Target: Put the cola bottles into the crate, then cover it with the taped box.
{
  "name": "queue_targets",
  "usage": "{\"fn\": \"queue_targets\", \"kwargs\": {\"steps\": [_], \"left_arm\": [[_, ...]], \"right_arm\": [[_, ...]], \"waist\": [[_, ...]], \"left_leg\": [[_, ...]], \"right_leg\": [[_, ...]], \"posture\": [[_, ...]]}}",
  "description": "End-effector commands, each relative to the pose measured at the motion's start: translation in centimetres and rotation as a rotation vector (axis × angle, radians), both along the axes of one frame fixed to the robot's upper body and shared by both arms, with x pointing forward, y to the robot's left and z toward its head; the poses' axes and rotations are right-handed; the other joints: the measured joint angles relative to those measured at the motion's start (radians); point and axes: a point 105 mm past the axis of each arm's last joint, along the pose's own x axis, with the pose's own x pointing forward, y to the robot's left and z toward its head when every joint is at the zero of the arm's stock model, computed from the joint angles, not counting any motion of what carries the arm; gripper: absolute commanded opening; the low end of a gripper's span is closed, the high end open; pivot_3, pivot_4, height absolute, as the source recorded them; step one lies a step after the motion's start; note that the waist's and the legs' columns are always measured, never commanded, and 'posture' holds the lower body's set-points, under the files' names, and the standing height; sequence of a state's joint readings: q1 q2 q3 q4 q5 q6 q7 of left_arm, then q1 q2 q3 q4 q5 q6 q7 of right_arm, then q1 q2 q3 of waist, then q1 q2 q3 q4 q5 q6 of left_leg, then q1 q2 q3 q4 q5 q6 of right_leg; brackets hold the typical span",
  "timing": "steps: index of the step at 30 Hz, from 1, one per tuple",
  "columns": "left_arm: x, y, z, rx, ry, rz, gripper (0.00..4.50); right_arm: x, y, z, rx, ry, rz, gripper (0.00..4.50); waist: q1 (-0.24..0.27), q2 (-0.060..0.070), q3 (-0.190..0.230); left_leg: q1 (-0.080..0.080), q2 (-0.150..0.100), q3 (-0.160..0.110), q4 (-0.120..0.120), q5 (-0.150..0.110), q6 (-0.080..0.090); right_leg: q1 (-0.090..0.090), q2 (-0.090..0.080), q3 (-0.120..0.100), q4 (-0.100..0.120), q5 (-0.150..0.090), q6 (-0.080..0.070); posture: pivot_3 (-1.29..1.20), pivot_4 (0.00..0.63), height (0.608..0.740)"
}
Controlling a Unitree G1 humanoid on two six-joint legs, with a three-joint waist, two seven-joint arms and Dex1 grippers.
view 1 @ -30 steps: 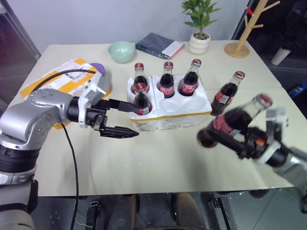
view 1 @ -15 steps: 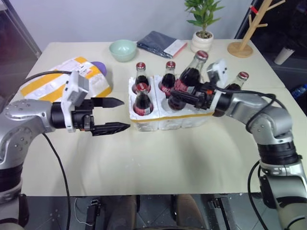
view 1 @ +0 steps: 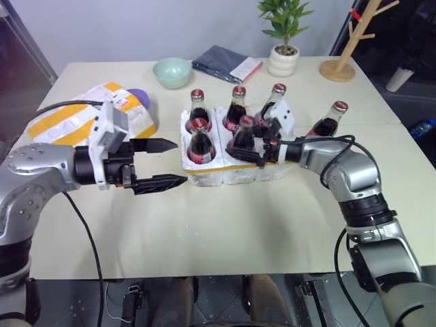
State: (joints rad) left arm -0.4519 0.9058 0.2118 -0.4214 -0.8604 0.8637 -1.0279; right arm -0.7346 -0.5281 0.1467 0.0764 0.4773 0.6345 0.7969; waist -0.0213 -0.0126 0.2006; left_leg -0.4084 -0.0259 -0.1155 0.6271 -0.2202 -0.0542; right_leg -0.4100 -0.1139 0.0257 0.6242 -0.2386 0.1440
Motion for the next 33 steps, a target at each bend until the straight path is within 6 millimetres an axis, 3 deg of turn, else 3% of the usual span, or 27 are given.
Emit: {"fn": "queue_targets", "kwargs": {"steps": [1, 4, 8, 13, 16, 20, 25, 33], "left_arm": [[0.1, -0.1, 0.8, -0.001, -0.037, -0.02, 4.5], [0.3, -0.2, 0.8, -0.002, -0.035, -0.028, 4.5], [0.5, -0.3, 0.7, -0.001, -0.029, -0.041, 4.5], [0.8, -0.5, 0.7, -0.003, -0.026, -0.059, 4.5], [1.0, -0.9, 0.6, -0.006, -0.027, -0.073, 4.5], [1.3, -1.4, 0.8, -0.012, -0.033, -0.093, 4.5], [1.3, -1.7, 1.1, -0.011, -0.041, -0.107, 4.5], [0.9, -1.5, 1.2, 0.007, -0.05, -0.096, 4.5]], "right_arm": [[-1.0, -1.2, 2.5, 0.035, -0.073, -0.028, 4.4], [-2.8, -3.1, 4.4, 0.087, -0.107, -0.055, 4.4], [-6.3, -7.5, 6.4, 0.159, -0.124, -0.181, 4.4], [-8.7, -12.1, 4.9, 0.105, -0.088, -0.428, 4.4], [-8.3, -14.9, 3.2, 0.069, -0.071, -0.62, 4.4], [-6.9, -16.6, 1.9, 0.034, -0.077, -0.746, 4.4], [-4.4, -17.3, 1.1, 0.062, -0.079, -0.79, 4.4], [-1.5, -16.8, -0.1, 0.086, -0.072, -0.756, 4.4]], "waist": [[0.002, 0.0, 0.0], [0.011, 0.0, 0.0], [0.011, 0.0, 0.0], [0.006, 0.0, 0.0], [0.004, 0.0, 0.0], [0.006, 0.0, 0.0], [0.002, 0.0, 0.0], [0.004, 0.0, 0.0]], "left_leg": [[0.0, 0.0, 0.0, 0.0, 0.0, 0.0], [-0.001, 0.0, 0.0, 0.0, 0.0, 0.0], [-0.002, 0.0, -0.001, 0.0, 0.0, 0.0], [0.0, 0.0, 0.0, 0.0, 0.0, 0.0], [0.0, 0.0, 0.0, 0.0, 0.0, 0.0], [0.0, 0.0, 0.001, 0.001, 0.0, 0.0], [0.0, 0.0, 0.001, 0.001, 0.0, 0.0], [0.0, 0.0, 0.001, 0.0, 0.0, 0.0]], "right_leg": [[0.0, 0.0, 0.0, 0.0, 0.0, 0.0], [0.0, 0.0, 0.0, 0.0, 0.0, 0.0], [0.0, 0.0, 0.0, -0.001, 0.0, 0.0], [0.001, 0.0, 0.0, 0.0, 0.0, -0.001], [0.001, 0.0, 0.0, 0.0, -0.002, -0.003], [0.001, 0.0, 0.0, -0.001, -0.003, -0.004], [0.001, 0.0, 0.0, -0.001, -0.002, -0.003], [0.001, 0.0, 0.0, -0.001, -0.001, -0.001]], "posture": [[0.0, 0.15, 0.739], [0.0, 0.15, 0.739], [0.0, 0.15, 0.739], [0.0, 0.15, 0.739], [0.0, 0.15, 0.739], [0.0, 0.15, 0.739], [0.0, 0.15, 0.739], [0.0, 0.15, 0.739]]}}
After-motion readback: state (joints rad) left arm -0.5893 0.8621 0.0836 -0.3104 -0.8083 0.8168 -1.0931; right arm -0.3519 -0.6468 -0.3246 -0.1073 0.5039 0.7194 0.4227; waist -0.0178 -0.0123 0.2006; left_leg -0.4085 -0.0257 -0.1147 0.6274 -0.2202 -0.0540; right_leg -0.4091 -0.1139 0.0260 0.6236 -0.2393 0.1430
